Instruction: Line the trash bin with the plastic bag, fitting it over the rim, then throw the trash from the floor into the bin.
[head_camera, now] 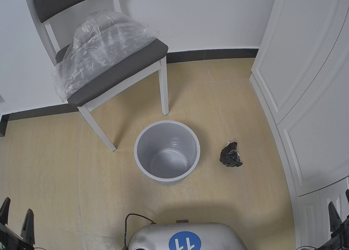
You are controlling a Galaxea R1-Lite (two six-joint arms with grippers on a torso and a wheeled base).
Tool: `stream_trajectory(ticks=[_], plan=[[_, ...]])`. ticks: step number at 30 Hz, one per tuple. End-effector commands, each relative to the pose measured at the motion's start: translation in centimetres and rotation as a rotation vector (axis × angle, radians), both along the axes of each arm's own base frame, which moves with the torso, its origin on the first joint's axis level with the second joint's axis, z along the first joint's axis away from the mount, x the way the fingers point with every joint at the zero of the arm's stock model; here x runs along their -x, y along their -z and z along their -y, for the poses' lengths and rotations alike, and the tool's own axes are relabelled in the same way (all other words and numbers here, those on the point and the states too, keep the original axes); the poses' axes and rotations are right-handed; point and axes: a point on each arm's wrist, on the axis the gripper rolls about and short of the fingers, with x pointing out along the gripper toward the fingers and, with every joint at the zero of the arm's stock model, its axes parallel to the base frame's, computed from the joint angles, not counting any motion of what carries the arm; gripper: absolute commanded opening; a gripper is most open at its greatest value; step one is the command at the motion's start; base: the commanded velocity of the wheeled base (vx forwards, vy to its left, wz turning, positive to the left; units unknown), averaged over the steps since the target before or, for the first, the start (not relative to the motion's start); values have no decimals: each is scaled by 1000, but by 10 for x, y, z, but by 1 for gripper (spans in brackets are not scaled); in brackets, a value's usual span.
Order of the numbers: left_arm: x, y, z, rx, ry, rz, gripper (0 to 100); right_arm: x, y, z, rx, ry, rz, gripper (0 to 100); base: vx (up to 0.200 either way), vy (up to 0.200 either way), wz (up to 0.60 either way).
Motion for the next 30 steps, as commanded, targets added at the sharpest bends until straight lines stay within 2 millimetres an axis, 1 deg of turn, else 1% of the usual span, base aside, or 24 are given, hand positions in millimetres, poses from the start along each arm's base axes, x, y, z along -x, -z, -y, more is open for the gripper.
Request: stream_trajectory(ticks=[1, 2, 3, 4, 5, 6, 7, 8, 10, 11, 12, 13, 14, 16, 17, 18, 21, 22, 23, 25, 26, 28, 29, 30], plan=[[26, -84, 1, 175, 170, 250, 100, 26, -97, -4, -88, -133, 313, 100, 0, 0, 0], [26, -93, 1, 140, 166, 231, 100, 24, -107, -5, -4, -120, 301, 100, 0, 0, 0], [24, -99, 0, 111, 163, 217, 100, 22, -112, -6, 42, -111, 290, 100, 0, 0, 0], [21, -106, 0, 65, 163, 191, 100, 14, -118, -6, 86, -102, 252, 100, 0, 0, 0], [16, -113, 0, 26, 160, 158, 100, 5, -123, -5, 96, -100, 215, 100, 0, 0, 0], [16, -113, 0, 26, 160, 158, 100, 5, -123, -5, 96, -100, 215, 100, 0, 0, 0], [-1, -127, 1, -40, 153, 94, 100, -13, -132, -4, 96, -101, 153, 100, 0, 0, 0], [-9, -134, 2, -69, 149, 76, 100, -22, -137, -4, 92, -105, 131, 100, 0, 0, 0], [-36, -158, 3, -141, 146, 18, 100, -53, -154, -2, 79, -117, 88, 100, 0, 0, 0], [-36, -158, 3, -141, 146, 18, 100, -53, -154, -2, 79, -117, 88, 100, 0, 0, 0], [-58, -172, 4, -194, 144, -27, 100, -76, -170, -1, 75, -110, 104, 100, 0, 0, 0], [-64, -174, 5, -206, 145, -39, 100, -82, -173, -1, 73, -108, 105, 100, 0, 0, 0], [-87, -179, 6, -252, 147, -92, 100, -99, -180, 0, 72, -99, 119, 100, 0, 0, 0], [-111, -176, 7, -306, 152, -165, 100, -111, -182, 1, 69, -90, 124, 100, 0, 0, 0], [-116, -174, 7, -319, 152, -184, 100, -114, -182, 1, 67, -87, 120, 100, 0, 0, 0], [-140, -164, 7, -371, 158, -271, 100, -119, -177, 1, 54, -80, 96, 100, 0, 0, 0], [-178, -150, 7, -449, 116, -398, 100, -121, -168, 1, -24, -78, 64, 100, 0, 0, 0], [-187, -148, 7, -464, 100, -417, 100, -122, -169, 0, -39, -86, 63, 100, 0, 0, 0], [-209, -144, 7, -502, 58, -445, 100, -125, -172, -1, -74, -103, 63, 100, 0, 0, 0], [-235, -137, 8, -536, 27, -470, 100, -128, -172, -3, -82, -117, 51, 100, 0, 0, 0], [-252, -130, 8, -552, 12, -483, 100, -129, -172, -4, -89, -119, 46, 100, 0, 0, 0], [-274, -118, 9, -585, -11, -508, 100, -131, -170, -4, -90, -119, 33, 100, 0, 0, 0], [-277, -116, 9, -590, -12, -510, 100, -132, -170, -4, -90, -119, 31, 100, 0, 0, 0], [-294, -107, 8, -624, -35, -519, 100, -137, -168, -4, -90, -119, 16, 100, 0, 0, 0]])
